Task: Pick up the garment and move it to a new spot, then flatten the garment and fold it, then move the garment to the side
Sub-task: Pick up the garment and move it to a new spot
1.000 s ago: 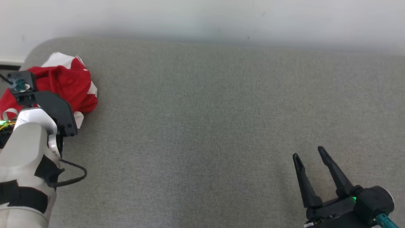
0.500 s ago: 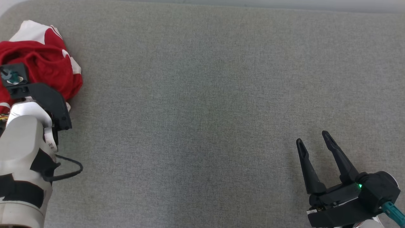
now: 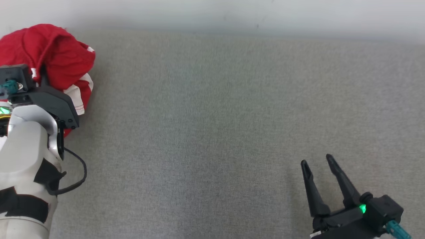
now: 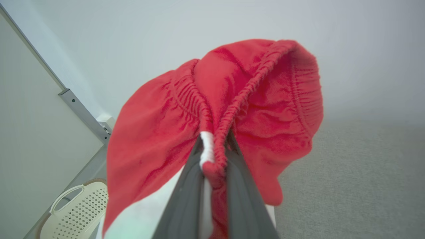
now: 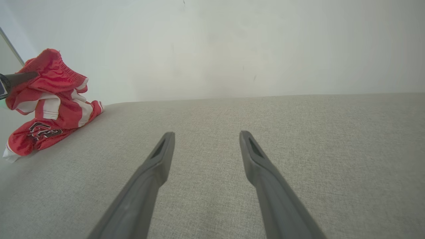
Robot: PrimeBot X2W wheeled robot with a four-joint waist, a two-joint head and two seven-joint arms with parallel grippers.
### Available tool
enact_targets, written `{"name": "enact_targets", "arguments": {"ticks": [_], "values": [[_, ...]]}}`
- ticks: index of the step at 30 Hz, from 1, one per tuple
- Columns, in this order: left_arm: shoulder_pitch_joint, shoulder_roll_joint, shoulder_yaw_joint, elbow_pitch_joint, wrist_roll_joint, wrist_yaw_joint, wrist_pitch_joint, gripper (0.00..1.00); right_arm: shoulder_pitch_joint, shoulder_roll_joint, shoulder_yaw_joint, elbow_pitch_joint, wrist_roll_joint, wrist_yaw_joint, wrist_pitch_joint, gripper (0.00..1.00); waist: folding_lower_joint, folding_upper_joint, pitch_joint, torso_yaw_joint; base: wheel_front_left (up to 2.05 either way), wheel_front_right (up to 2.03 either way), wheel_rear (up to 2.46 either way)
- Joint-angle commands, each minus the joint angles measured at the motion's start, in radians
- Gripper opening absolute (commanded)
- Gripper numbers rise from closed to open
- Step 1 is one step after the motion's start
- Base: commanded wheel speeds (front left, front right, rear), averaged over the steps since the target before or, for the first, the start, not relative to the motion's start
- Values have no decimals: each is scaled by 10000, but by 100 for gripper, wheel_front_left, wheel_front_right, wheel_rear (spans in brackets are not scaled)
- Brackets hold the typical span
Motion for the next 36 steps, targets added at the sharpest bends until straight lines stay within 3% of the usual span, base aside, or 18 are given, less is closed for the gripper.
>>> {"name": "enact_targets", "arguments": {"ticks": [1, 10, 22, 26, 36], "values": [[193, -8, -72, -104, -1, -119, -175, 0, 215, 123, 35, 61, 40, 33, -13, 100, 0, -1, -976, -258, 0, 0, 0], [533, -454, -597, -1320, 113, -837, -569, 0, 916, 562, 99, 339, 86, 33, -13, 100, 0, -1, -2686, -1155, 0, 0, 0], [1603, -1577, -858, -3493, -849, -1413, 492, 0, 1412, 811, -340, 80, -93, 33, -13, 100, 0, -1, -3299, -3049, 0, 0, 0], [2033, -1776, -1011, -4099, -990, -1374, 1002, 0, 1401, 818, -416, -42, -133, 33, -11, 100, 0, -1, -3117, -3621, 0, 0, 0], [3140, -2167, -1409, -4466, -1404, -727, 1309, 0, 969, 804, -228, -138, -76, 33, -11, 100, 0, -1, -2225, -4649, 0, 0, 0]]}}
